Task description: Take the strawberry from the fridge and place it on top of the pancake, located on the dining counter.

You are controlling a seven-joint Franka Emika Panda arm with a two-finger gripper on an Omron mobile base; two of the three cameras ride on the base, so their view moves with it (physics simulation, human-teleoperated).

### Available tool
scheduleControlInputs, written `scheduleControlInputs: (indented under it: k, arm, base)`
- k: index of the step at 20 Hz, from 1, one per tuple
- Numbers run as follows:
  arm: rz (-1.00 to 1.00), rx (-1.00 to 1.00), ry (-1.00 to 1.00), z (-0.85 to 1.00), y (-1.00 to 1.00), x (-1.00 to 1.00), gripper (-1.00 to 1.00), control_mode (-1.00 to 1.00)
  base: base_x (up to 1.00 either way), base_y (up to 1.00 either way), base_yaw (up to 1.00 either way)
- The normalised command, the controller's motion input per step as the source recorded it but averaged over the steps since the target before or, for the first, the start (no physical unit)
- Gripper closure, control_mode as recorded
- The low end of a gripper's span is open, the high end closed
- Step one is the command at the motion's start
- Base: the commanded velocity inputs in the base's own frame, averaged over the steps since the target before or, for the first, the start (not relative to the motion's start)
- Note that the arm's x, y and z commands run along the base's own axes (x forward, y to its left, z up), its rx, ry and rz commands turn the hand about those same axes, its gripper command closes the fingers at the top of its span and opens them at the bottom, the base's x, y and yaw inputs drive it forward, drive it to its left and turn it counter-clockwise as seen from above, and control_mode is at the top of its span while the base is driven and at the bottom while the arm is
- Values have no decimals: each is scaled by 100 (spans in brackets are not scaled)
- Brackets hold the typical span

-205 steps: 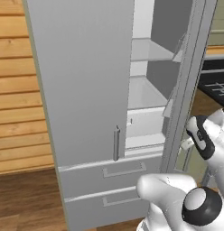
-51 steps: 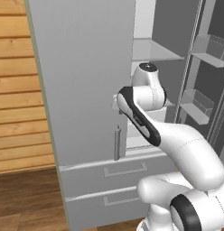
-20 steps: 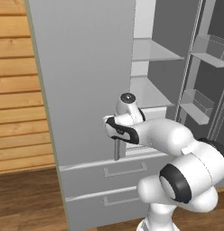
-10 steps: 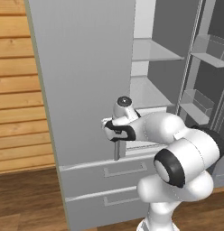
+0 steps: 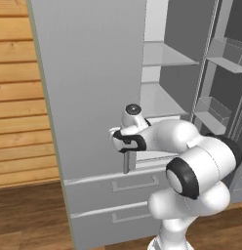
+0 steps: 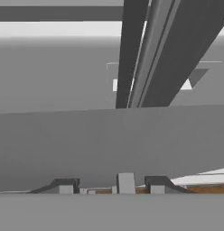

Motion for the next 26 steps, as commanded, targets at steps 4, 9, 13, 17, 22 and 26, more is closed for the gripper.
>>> scheduleControlInputs:
  k: [4, 9, 13, 17, 22, 26]
  arm:
    - [0, 0, 0, -9, 13, -3, 100, -100]
    - [-10, 0, 0, -3, 26, -22, 100, -100]
    - [-17, 0, 1, 0, 45, -34, 100, -100]
    - [-20, -1, 0, -13, 53, -60, 100, -100]
    - [-12, -6, 0, -27, 60, -84, 100, -100]
    - [-6, -13, 0, -24, 75, -81, 100, -100]
  base:
    - [0, 0, 0]
    - [0, 0, 0]
    - [0, 0, 0]
    - [0, 0, 0]
    - [0, 0, 0]
    - [0, 0, 0]
